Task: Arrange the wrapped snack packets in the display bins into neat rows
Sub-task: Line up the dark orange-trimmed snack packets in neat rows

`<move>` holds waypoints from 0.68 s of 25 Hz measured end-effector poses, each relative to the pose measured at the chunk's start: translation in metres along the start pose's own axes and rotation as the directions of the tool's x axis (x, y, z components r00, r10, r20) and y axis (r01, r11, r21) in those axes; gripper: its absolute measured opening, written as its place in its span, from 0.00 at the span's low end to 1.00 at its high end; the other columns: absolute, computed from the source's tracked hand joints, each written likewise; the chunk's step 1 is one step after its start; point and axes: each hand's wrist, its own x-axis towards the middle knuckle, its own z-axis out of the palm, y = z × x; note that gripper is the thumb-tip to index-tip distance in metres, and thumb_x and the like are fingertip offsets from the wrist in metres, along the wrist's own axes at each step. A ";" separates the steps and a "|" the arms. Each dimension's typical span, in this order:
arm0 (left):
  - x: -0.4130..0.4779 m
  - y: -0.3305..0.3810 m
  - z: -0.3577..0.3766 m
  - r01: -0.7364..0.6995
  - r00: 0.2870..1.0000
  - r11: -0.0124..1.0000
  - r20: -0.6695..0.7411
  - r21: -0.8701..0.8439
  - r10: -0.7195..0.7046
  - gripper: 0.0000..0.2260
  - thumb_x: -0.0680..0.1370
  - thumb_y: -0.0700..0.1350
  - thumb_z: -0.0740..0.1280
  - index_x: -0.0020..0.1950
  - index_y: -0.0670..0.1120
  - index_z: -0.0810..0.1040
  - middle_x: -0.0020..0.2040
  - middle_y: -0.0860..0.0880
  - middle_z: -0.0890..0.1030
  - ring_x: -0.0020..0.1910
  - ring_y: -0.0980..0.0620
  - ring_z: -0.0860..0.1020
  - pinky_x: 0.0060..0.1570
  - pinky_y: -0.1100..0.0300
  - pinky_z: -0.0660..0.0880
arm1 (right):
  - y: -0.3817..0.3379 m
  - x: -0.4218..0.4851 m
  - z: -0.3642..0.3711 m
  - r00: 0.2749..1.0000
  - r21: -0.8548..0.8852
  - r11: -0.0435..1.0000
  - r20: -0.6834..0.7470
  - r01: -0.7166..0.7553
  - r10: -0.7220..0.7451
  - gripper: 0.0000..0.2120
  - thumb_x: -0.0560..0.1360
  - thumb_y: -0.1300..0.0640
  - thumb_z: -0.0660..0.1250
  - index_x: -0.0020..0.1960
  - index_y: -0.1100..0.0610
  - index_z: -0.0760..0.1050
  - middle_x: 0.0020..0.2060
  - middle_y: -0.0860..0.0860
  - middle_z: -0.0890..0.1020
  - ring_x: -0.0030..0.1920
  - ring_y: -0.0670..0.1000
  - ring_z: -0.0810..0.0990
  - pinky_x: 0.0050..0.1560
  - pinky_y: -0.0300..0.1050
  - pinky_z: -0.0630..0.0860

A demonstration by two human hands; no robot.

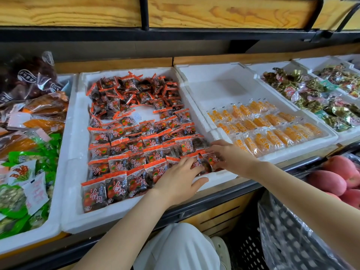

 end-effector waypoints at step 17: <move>-0.005 -0.033 -0.014 0.234 0.972 0.972 -0.007 -0.035 -0.235 0.33 0.75 0.58 0.67 0.76 0.49 0.60 0.68 0.49 0.67 0.69 0.48 0.64 0.66 0.54 0.65 | -0.036 0.040 0.005 0.963 -0.170 0.967 0.224 0.188 -0.147 0.24 0.79 0.51 0.61 0.74 0.49 0.61 0.71 0.51 0.66 0.71 0.53 0.62 0.71 0.51 0.61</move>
